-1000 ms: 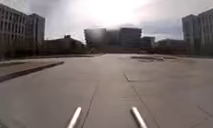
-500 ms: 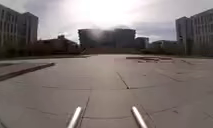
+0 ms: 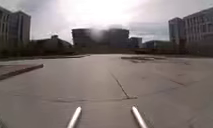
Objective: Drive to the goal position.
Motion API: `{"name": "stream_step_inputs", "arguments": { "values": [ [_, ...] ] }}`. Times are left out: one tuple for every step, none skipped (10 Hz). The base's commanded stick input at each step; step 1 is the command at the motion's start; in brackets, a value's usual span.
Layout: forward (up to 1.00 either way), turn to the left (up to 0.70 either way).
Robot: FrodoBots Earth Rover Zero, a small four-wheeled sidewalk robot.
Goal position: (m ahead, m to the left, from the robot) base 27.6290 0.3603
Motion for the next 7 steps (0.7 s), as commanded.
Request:
{"name": "stream_step_inputs", "arguments": {
  "values": [
    [1.00, 0.00],
    [1.00, 0.00],
    [1.00, 0.00],
    [1.00, 0.00],
    [1.00, 0.00],
    [1.00, 0.00],
    [1.00, 0.00]
  ]
}}
